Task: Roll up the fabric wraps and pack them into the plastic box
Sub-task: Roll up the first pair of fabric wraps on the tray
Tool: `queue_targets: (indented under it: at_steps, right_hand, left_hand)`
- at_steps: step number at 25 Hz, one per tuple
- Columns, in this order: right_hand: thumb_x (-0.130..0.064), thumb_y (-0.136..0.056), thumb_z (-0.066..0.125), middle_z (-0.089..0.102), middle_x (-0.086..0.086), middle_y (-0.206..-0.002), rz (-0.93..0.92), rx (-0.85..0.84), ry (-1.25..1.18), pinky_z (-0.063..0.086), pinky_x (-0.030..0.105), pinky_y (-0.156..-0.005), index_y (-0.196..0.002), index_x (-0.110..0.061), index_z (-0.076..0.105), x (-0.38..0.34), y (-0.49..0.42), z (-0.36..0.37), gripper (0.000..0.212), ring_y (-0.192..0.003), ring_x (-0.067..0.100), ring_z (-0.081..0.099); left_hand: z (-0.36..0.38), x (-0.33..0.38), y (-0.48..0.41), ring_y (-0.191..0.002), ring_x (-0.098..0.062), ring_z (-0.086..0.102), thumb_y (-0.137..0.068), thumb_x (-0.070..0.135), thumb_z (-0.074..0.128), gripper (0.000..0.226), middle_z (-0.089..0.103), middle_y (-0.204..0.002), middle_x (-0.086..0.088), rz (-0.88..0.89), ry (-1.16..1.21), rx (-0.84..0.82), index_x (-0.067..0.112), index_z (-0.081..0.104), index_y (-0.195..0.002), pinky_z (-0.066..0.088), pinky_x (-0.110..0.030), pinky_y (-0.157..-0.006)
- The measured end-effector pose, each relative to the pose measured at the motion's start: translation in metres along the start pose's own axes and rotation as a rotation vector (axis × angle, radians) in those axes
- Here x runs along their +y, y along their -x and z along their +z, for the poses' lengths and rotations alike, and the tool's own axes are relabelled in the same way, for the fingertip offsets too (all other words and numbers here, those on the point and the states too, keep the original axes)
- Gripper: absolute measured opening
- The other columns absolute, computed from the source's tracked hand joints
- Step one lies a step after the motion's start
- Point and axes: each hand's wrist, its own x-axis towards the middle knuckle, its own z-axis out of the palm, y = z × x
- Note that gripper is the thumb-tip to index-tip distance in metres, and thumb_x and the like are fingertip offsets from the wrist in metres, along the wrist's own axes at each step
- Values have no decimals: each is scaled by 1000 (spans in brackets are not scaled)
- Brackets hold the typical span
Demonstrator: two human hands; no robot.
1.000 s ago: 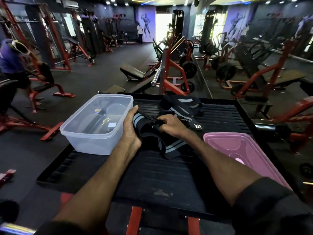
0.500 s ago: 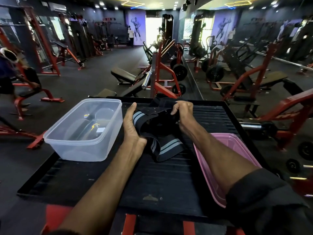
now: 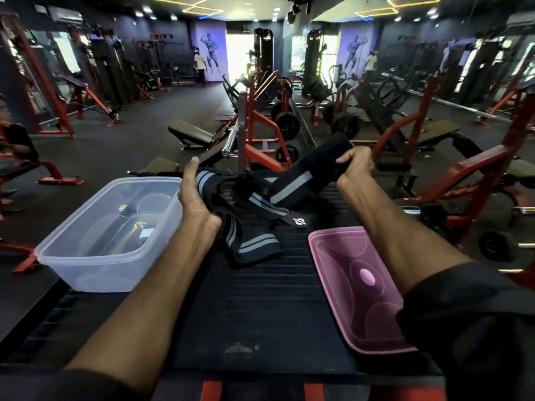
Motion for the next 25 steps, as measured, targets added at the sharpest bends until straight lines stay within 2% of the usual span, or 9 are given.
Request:
queue_targets:
  at_steps: [3, 7, 10, 12, 14, 17, 20, 23, 25]
  right_hand:
    - [-8, -27, 43, 40, 4, -55, -263, -53, 9, 34, 25, -55, -41, -17, 36, -34, -21, 25, 18, -56, 20, 41]
    - [10, -63, 41, 57, 1, -60, -554, -265, 242, 41, 23, -50, -63, -15, 58, -45, -53, 17, 30, -51, 8, 50]
    - [10, -70, 52, 62, -3, -70, -440, -451, 773, 46, 21, -52, -69, -21, 64, 8, -63, -42, 33, -58, -4, 59]
    - [16, -77, 55, 65, 4, -72, -282, -533, 1113, 43, 20, -45, -72, -18, 66, 41, -70, -88, 36, -63, 9, 61]
    - [21, -71, 50, 67, 12, -81, -214, -615, 1314, 44, 19, -45, -75, -18, 65, 53, -78, -106, 42, -66, 18, 59]
    - [16, -65, 66, 62, 8, -84, -59, -827, 1427, 49, 22, -66, -89, -18, 65, 45, -70, -77, 41, -78, 21, 58]
    - [-32, -57, 76, 63, -10, -102, -253, -759, 1575, 38, 50, -102, -101, -39, 67, 52, -46, -30, 46, -111, 21, 55]
    - [-32, -79, 68, 55, -4, -126, -369, -723, 1797, 21, 58, -110, -119, -31, 63, 85, -24, 0, 41, -128, 24, 38]
    - [-30, -78, 66, 56, 8, -131, -304, -743, 1840, 18, 61, -108, -112, -23, 64, 109, -21, 6, 35, -133, 33, 37]
  left_hand:
    - [20, 9, -17, -121, -42, 63, -49, 47, 95, 111, 62, -136, -23, 37, 50, -19, 4, 53, -142, 52, -61, -98]
    - [39, 14, -19, -120, -39, 65, -56, 45, 92, 100, 65, -134, -20, 55, 71, -75, 5, 56, -140, 54, -59, -97]
    - [35, 3, -10, -106, -37, 72, -65, 40, 89, 67, 72, -119, -19, 93, 30, -9, 5, 67, -118, 59, -53, -87]
    - [29, -3, -1, -81, -29, 74, -77, 32, 84, 33, 76, -92, -13, 130, -21, 51, 10, 69, -97, 63, -46, -78]
    - [25, -2, 5, -67, -23, 71, -83, 26, 79, 19, 75, -75, -6, 150, -50, 87, 13, 67, -87, 63, -42, -74]
    - [15, 6, 6, -61, -18, 69, -89, 24, 74, 16, 71, -67, -2, 163, -73, 155, 13, 62, -88, 63, -38, -69]
    - [-4, 11, 5, -65, -18, 67, -91, 25, 71, 25, 68, -78, -6, 145, -95, 206, 11, 57, -105, 63, -38, -68]
    - [-30, 2, 4, -68, -17, 67, -96, 24, 65, 20, 67, -82, -6, 115, -159, 218, 12, 57, -109, 62, -31, -59]
    - [-50, -9, 6, -65, -14, 70, -100, 24, 59, 15, 71, -83, -6, 35, -277, 159, 11, 64, -105, 59, -25, -55]
